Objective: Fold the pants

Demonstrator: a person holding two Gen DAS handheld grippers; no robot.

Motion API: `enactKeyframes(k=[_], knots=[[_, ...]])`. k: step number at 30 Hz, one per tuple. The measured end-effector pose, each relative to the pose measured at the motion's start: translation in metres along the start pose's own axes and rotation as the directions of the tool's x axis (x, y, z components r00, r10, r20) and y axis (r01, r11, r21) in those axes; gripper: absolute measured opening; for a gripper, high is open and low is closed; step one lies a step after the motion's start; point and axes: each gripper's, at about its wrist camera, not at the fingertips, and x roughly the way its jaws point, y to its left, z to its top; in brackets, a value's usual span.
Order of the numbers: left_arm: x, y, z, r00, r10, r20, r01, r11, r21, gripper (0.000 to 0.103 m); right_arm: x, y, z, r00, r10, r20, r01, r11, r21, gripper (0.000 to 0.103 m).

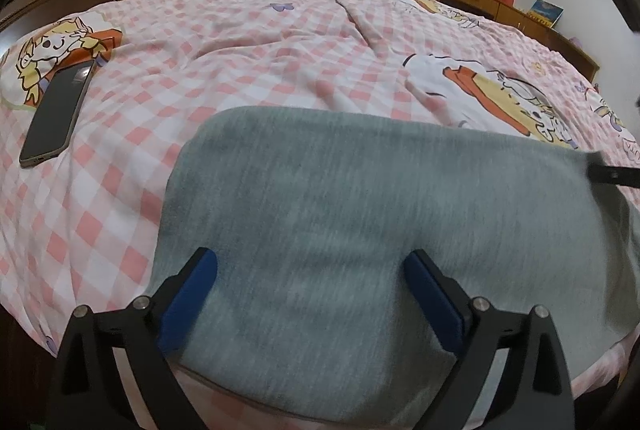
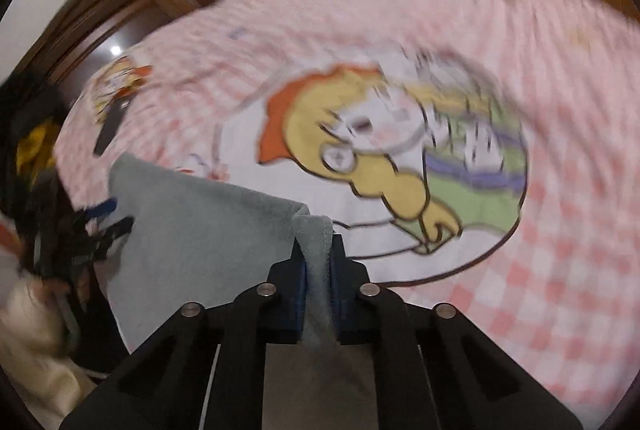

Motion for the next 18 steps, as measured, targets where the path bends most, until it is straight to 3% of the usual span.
enactKeyframes(k=[3, 6, 9, 12, 18], knots=[[0.000, 0.000, -0.001, 1.000, 0.008, 0.008, -0.008, 1.000, 0.002, 0.099, -0.004, 0.007, 0.003, 0.997, -0.067, 0.038, 0.070, 0.996, -0.064, 0.009], [0.002, -0.002, -0.001, 1.000, 0.019, 0.010, -0.019, 1.000, 0.005, 0.101, 0.022, -0.001, 0.011, 0.994, -0.109, -0.008, 0.109, 0.992, -0.056, 0.009], [0.002, -0.003, -0.001, 1.000, 0.014, 0.010, -0.014, 1.000, 0.005, 0.101, 0.045, -0.020, 0.008, 0.994, -0.102, -0.048, 0.103, 0.995, 0.014, 0.011], [0.003, -0.002, -0.002, 1.000, 0.011, 0.011, -0.011, 1.000, 0.004, 0.102, 0.052, -0.035, 0.008, 0.994, -0.112, -0.009, 0.112, 0.987, 0.112, 0.014], [0.003, 0.002, 0.000, 1.000, -0.016, 0.002, 0.016, 1.000, 0.006, 0.103, 0.040, -0.038, 0.018, 0.965, -0.262, -0.004, 0.258, 0.948, 0.188, 0.015]])
